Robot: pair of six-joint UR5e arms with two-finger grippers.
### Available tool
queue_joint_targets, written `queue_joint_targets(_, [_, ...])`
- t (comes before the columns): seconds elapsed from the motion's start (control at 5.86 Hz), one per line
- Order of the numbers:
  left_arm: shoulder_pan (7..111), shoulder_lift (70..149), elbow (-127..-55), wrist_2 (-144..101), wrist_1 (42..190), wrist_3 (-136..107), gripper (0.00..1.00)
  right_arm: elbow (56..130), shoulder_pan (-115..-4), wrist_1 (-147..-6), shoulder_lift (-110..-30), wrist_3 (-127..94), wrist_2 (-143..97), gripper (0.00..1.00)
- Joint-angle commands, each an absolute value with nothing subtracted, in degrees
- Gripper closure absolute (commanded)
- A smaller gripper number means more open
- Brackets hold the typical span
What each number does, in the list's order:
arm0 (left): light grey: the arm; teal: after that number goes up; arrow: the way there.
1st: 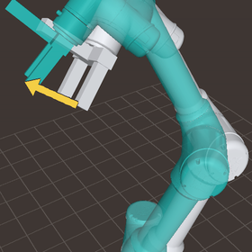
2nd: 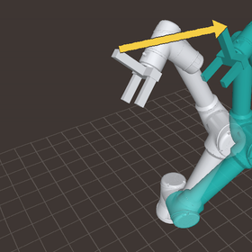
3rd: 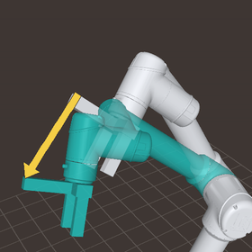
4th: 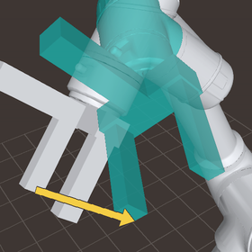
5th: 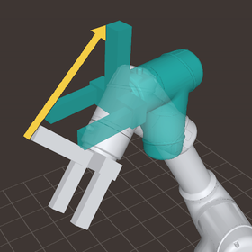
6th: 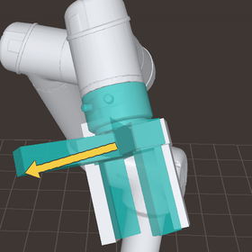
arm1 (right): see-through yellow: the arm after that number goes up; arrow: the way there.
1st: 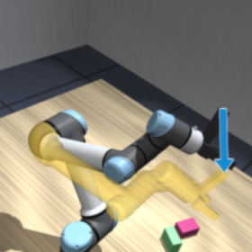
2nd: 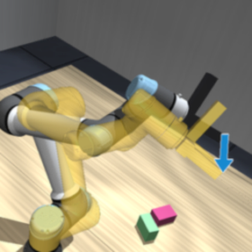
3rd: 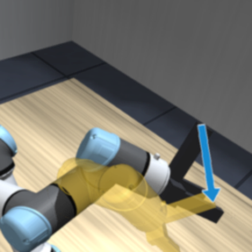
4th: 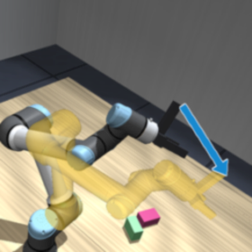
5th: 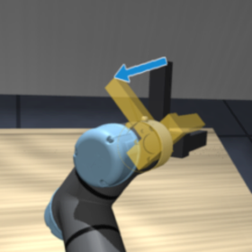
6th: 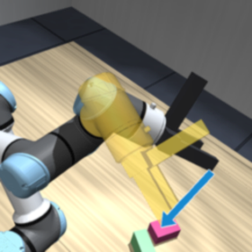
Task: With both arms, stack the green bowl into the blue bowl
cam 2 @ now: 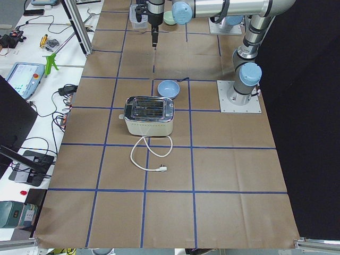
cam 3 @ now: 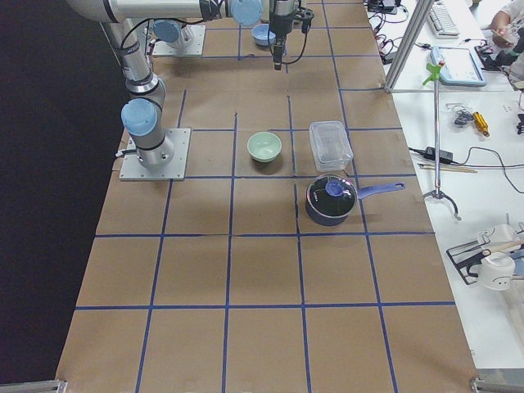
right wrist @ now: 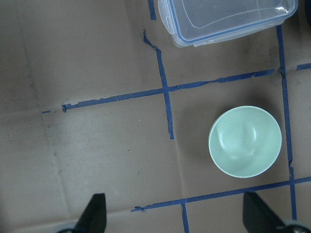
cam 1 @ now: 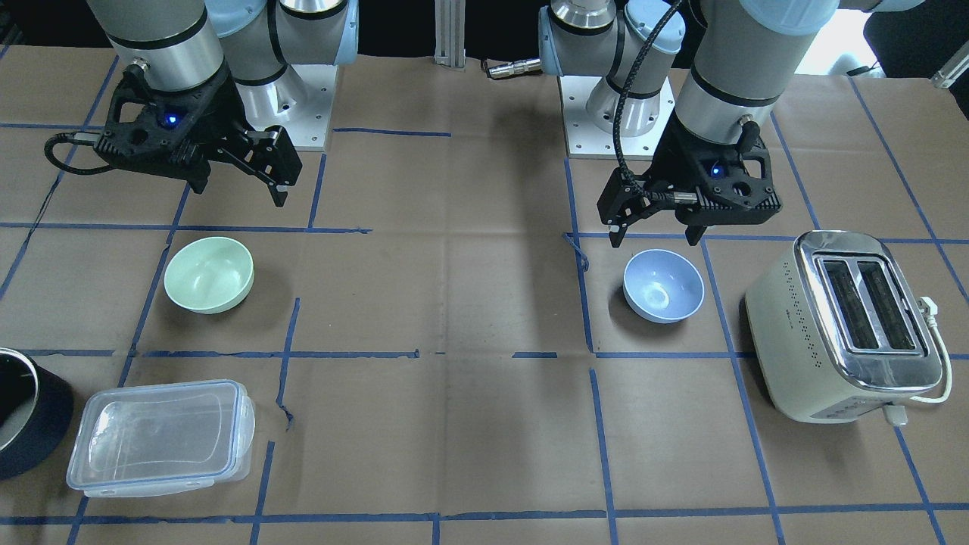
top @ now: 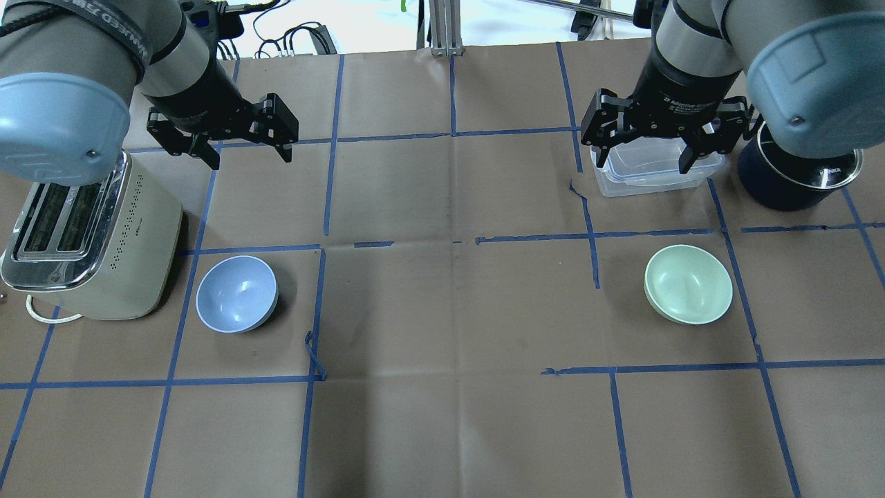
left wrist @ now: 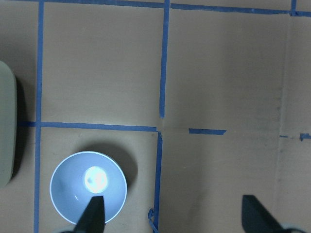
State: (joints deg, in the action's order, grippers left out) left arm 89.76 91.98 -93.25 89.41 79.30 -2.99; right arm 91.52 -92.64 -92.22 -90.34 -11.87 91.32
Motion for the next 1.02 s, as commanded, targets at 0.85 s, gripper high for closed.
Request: queue_joint_targets(0.85, [88.51, 91.94, -93.94, 89.39, 80.07, -1.94, 0.01, 91.49, -92.55, -91.41, -90.53, -11.60, 91.23, 0.00])
